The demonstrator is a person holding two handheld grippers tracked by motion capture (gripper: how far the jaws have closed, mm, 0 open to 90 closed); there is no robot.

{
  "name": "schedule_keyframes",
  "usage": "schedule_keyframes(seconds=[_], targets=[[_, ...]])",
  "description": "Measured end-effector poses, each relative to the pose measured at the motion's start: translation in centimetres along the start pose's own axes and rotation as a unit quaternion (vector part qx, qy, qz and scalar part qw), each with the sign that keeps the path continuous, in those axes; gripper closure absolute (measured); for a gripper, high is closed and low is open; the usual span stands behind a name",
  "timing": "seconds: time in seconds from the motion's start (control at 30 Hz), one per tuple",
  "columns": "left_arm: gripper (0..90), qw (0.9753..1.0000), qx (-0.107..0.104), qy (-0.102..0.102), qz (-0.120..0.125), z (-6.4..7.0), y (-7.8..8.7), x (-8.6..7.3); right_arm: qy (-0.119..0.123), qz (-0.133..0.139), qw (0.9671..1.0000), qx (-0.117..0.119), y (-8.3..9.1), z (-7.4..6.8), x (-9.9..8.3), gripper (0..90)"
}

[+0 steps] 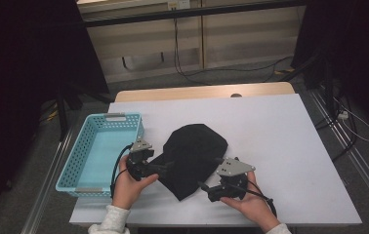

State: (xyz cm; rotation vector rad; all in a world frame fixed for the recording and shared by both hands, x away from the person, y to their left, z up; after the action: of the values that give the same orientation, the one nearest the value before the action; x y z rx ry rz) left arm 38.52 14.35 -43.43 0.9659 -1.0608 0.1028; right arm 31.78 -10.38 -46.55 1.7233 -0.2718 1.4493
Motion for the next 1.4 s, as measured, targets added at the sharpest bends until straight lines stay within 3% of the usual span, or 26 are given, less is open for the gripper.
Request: schedule_keyframes(seconds=[0.2, 0.33, 0.83, 1.0, 1.17, 1.4], targets=[[8.1, 1.0000, 0.001, 0.005, 0.006, 0.1, 0.1, 0.2, 0.007, -0.004, 0.9999, 0.005, -0.5, -0.4, 0.3, 6.9], [7.8, 1.0000, -0.001, 0.005, 0.002, 0.0, 0.0, 0.0, -0.001, 0.006, 1.0000, 0.004, -0.3, -0.3, 0.5, 6.8], [6.6, 1.0000, -0.007, 0.001, 0.003, 0.5, -0.8, 0.6, -0.002, -0.001, 1.0000, 0.005, 0.0, -0.1, 0.2, 9.6], [6.5, 0.9999, -0.007, 0.013, 0.007, 0.3, -1.0, 0.8, 0.000, -0.011, 0.9998, 0.017, -0.7, -0.4, 0.5, 12.4], [6.3, 0.9999, -0.009, 0.011, 0.006, 0.7, -1.0, 1.0, -0.001, -0.029, 0.9993, 0.025, -1.9, -0.9, 0.7, 12.0], [6.1, 0.9999, -0.009, 0.004, 0.011, 1.1, -0.9, 1.2, 0.004, -0.034, 0.9989, 0.033, -2.6, -1.6, 1.2, 12.2]])
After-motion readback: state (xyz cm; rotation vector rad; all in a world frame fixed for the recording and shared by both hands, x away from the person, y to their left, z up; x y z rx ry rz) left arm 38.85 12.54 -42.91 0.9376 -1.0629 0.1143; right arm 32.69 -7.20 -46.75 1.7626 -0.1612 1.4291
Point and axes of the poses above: each handheld gripper's, and its own axes: y roughly backward along the jaws, x roughly out of its top, z roughly to its right, the point moved 3 cm from there along -y, roughly forward along the jaws, and after that the axes turned 1 degree about -y, right-handed, at the moved point
